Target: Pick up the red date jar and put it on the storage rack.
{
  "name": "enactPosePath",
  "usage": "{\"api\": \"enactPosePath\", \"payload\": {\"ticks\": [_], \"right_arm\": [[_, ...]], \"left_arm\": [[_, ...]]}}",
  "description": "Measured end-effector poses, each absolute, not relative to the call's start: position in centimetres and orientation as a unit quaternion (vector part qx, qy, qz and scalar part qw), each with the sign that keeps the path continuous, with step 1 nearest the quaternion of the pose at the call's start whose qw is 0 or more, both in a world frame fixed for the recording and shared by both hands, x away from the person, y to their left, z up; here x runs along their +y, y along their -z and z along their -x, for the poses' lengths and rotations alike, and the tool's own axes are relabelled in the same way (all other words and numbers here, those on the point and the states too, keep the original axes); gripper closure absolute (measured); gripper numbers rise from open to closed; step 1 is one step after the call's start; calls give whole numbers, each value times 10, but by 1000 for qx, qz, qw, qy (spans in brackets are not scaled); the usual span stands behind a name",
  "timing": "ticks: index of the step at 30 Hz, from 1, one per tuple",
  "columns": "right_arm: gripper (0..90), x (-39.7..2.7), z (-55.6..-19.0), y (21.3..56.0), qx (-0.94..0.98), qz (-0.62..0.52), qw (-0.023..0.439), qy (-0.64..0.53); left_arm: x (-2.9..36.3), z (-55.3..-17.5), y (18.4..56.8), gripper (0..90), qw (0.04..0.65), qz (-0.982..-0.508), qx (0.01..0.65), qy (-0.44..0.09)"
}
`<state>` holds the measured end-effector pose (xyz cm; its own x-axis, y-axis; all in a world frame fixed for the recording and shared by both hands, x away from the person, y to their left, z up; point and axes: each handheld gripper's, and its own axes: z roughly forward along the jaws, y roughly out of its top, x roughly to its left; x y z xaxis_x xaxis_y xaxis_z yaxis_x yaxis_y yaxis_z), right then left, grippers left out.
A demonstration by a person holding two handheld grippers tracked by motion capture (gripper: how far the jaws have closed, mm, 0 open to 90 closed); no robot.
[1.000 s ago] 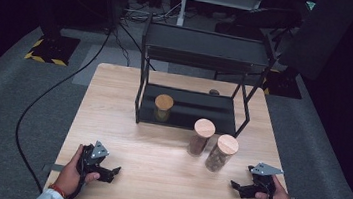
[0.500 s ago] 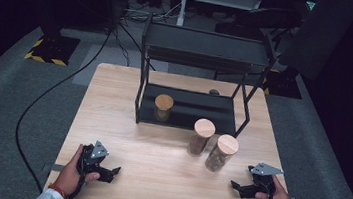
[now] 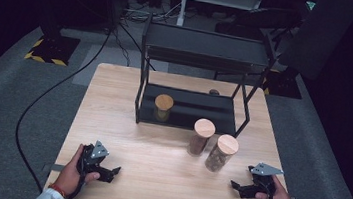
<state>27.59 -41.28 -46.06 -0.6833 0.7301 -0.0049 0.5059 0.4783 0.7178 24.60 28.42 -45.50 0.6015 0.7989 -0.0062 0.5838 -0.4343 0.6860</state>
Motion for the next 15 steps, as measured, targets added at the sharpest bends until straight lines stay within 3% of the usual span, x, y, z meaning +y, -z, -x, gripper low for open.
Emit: {"api": "enactPosePath", "payload": {"ticks": [15], "right_arm": [[20,-406,-271,442,855,-360,171,-330]], "left_arm": [[284,-246,455,0,331,-831,416,-163]]}}
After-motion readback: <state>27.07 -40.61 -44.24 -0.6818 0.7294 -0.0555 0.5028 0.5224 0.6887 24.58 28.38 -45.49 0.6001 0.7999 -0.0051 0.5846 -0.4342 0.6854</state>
